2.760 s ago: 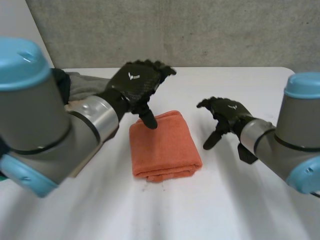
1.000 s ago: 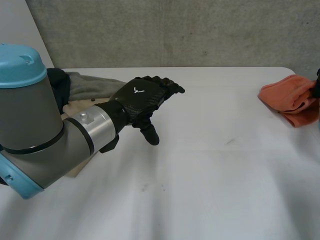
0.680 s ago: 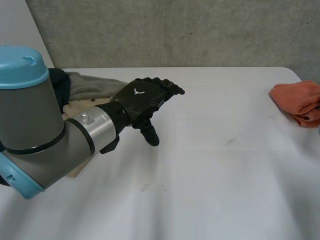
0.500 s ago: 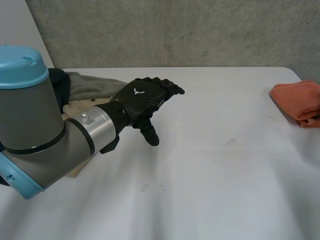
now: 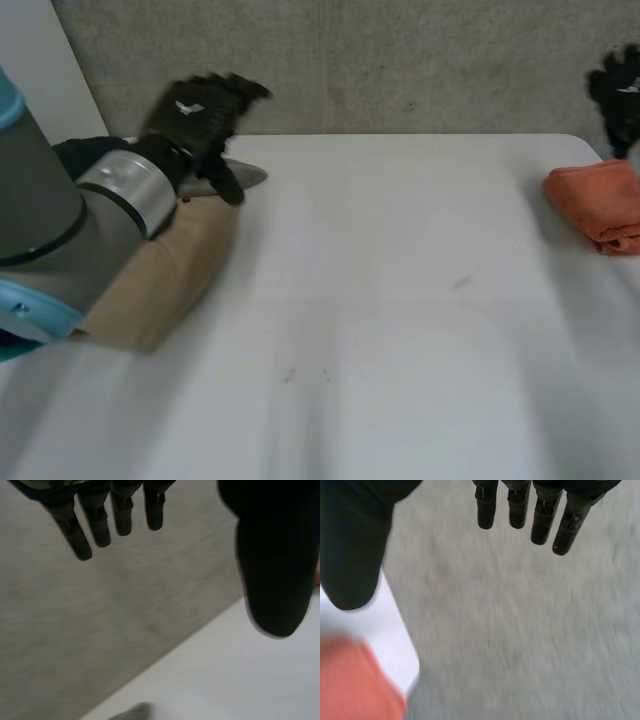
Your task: Fold the laundry.
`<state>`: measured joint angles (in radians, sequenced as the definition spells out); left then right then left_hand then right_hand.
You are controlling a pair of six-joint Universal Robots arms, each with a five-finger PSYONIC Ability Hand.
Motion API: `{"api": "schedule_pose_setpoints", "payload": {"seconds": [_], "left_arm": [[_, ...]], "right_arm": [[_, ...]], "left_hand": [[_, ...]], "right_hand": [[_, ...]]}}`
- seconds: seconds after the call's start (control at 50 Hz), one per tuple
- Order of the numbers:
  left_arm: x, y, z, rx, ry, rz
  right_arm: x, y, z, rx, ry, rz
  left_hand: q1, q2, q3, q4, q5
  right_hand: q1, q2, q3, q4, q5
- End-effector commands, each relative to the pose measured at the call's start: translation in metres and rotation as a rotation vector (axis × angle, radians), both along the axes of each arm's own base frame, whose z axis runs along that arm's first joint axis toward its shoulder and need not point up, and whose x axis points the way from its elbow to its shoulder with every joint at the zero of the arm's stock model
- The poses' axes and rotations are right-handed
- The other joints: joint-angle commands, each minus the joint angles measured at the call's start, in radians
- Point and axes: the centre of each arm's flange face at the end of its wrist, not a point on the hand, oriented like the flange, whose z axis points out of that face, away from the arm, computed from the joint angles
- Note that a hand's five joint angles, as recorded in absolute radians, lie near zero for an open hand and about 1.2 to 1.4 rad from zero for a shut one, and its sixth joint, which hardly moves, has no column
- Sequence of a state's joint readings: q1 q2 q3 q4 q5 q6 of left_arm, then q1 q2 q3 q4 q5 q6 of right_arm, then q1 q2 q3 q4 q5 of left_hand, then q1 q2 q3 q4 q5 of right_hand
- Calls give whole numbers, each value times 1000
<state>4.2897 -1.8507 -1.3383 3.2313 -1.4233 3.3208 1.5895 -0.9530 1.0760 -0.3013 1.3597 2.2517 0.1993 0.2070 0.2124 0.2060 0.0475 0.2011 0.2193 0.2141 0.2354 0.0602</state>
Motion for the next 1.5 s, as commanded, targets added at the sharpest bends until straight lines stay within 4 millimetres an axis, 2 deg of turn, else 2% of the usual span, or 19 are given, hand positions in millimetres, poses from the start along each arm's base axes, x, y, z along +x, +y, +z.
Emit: {"api": "schedule_pose_setpoints", "payload": {"seconds": [0.02, 0.14, 0.26, 0.46, 0.54, 0.56, 0.64, 0.7, 0.72, 0.8, 0.88, 0.94, 1.02, 1.16, 1.24, 1.32, 1.36, 1.4, 1.5], "left_arm": [[62, -72, -33, -21, -199, 307], [69, -88, -98, 90, -381, 221], [89, -104, -137, 156, -455, 211], [90, -122, -166, 95, -519, 206], [89, -131, -168, 29, -504, 218], [88, -132, -167, 10, -499, 220], [80, -134, -157, -51, -481, 220], [66, -134, -113, -186, -431, 226], [57, -128, -80, -278, -387, 226], [36, -107, 0, -491, -212, 213], [33, -88, 54, -599, -32, 194], [36, -80, 72, -608, 51, 172], [32, -73, 68, -512, 143, 113], [-29, -20, 33, -202, 255, -242], [-52, 6, 31, -115, 309, -433], [-54, 8, 32, -109, 318, -453], [-54, 6, 28, -112, 307, -429], [-53, 4, 24, -118, 286, -404], [-35, -18, -6, -150, 112, -219]], "right_arm": [[102, 104, -5, -21, -114, 511], [132, 154, -32, 56, -133, 608], [132, 168, -52, 132, -134, 594], [126, 168, -60, 161, -132, 568], [125, 171, -63, 180, -131, 566], [124, 171, -65, 189, -131, 563], [115, 165, -67, 198, -133, 534], [112, 163, -65, 190, -133, 524], [110, 160, -64, 186, -135, 518], [107, 158, -60, 174, -136, 509], [106, 159, -54, 161, -141, 507], [105, 159, -54, 163, -144, 505], [99, 157, -57, 177, -145, 483], [86, 145, -54, 175, -152, 438], [80, 139, -50, 161, -158, 398], [76, 137, -48, 157, -163, 360], [75, 137, -49, 164, -166, 350], [75, 138, -52, 178, -166, 349], [76, 140, -54, 189, -165, 351]], "left_hand": [[52, 45, 39, 46, 30], [44, 36, 30, 37, 21], [61, 53, 48, 54, 38], [410, 403, 397, 404, 387], [900, 892, 887, 893, 877], [1189, 1181, 1175, 1182, 1166], [1197, 1189, 1184, 1190, 1174], [1197, 1189, 1184, 1190, 1174], [1197, 1189, 1184, 1190, 1174], [1197, 1189, 1184, 1190, 1174], [1197, 1189, 1184, 1190, 1174], [1197, 1189, 1184, 1190, 1174], [1197, 1189, 1184, 1190, 1174], [1197, 1189, 1184, 1190, 1174], [1197, 1189, 1184, 1190, 1174], [1197, 1189, 1184, 1190, 1174], [592, 585, 579, 586, 570], [236, 228, 223, 229, 213], [187, 180, 174, 181, 165]], "right_hand": [[-27, -45, -40, -61, -60], [-27, -45, -40, -61, -60], [-27, -45, -40, -61, -60], [-27, -45, -40, -61, -60], [-27, -45, -40, -61, -60], [-27, -45, -40, -61, -60], [-27, -45, -40, -61, -60], [-27, -45, -40, -61, -60], [-27, -45, -40, -61, -60], [-27, -45, -40, -61, -60], [-27, -45, -40, -61, -60], [-27, -45, -40, -61, -60], [-27, -45, -40, -61, -60], [-27, -45, -40, -61, -60], [-27, -45, -40, -61, -60], [-27, -45, -40, -61, -60], [-27, -45, -40, -61, -60], [-27, -45, -40, -61, -60], [-27, -45, -40, -61, -60]]}}
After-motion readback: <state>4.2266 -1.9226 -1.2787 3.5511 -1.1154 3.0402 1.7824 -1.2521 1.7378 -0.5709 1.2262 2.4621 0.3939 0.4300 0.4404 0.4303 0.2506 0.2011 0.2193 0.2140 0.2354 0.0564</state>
